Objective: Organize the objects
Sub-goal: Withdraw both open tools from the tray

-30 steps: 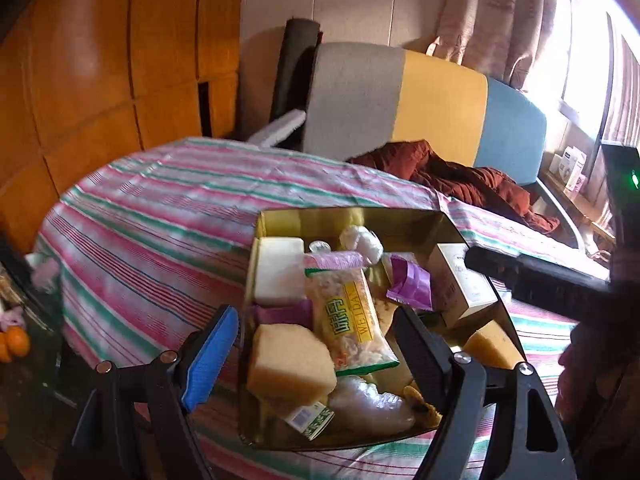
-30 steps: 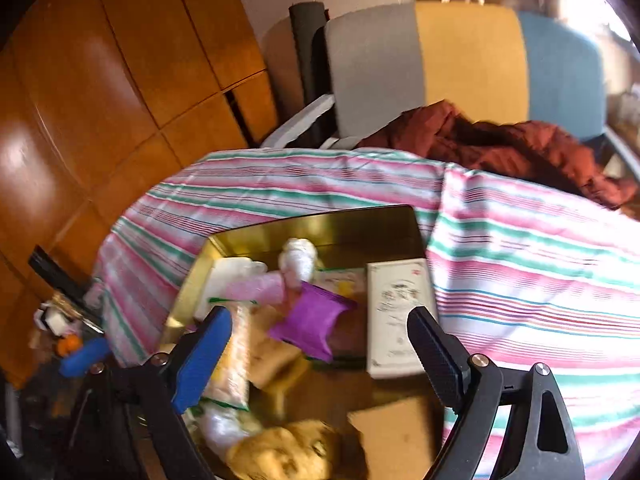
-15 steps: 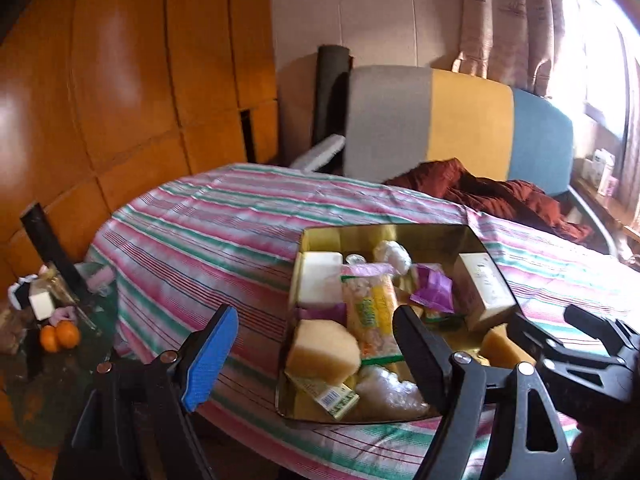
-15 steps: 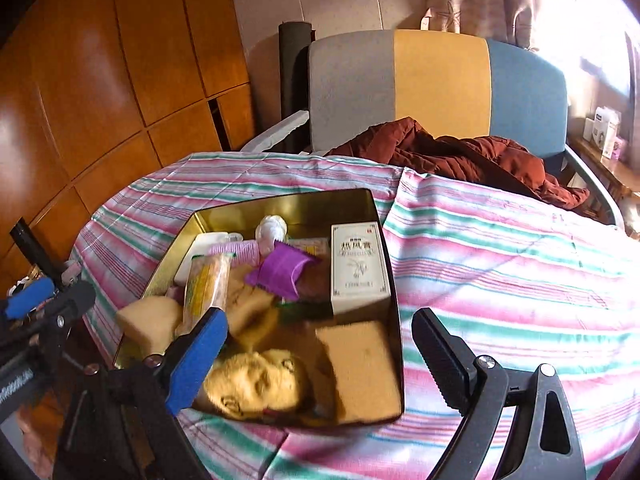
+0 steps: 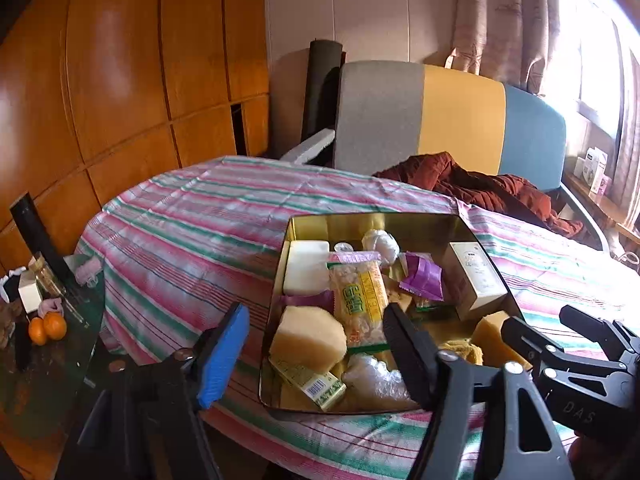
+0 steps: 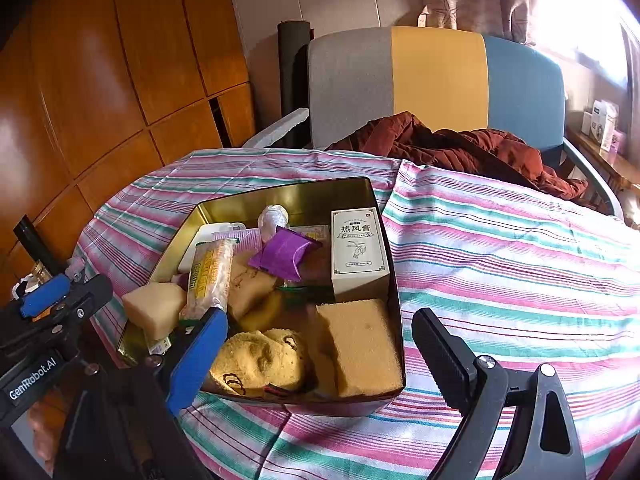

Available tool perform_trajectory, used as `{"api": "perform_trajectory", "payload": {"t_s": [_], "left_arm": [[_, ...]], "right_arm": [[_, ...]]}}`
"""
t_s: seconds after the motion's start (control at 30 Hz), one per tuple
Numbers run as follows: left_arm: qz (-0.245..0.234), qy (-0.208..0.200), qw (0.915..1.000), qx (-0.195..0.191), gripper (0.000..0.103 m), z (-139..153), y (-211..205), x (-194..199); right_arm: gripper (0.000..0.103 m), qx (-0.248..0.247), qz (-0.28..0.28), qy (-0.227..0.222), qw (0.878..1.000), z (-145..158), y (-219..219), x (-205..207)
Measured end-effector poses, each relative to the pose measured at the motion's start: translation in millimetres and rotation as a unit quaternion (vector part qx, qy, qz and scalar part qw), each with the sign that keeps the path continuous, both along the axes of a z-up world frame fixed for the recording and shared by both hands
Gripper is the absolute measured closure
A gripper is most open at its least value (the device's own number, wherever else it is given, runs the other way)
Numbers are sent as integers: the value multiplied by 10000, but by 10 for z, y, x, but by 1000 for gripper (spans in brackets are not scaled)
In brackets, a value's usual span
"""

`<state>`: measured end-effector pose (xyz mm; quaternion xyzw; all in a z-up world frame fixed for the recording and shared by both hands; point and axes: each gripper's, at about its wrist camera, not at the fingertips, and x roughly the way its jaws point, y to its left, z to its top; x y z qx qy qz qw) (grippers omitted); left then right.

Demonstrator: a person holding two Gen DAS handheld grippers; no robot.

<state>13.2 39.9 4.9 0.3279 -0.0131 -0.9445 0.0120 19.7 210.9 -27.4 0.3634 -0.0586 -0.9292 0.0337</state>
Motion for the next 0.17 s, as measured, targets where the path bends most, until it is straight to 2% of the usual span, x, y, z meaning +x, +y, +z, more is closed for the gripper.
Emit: {"api": "perform_trajectory", "payload": {"t_s": [0.17], "left_arm": [[47,16,10000,53,36,2,-29,-21]], "right_arm": [[9,30,24,-16,10000,-18,-14,-10]]}}
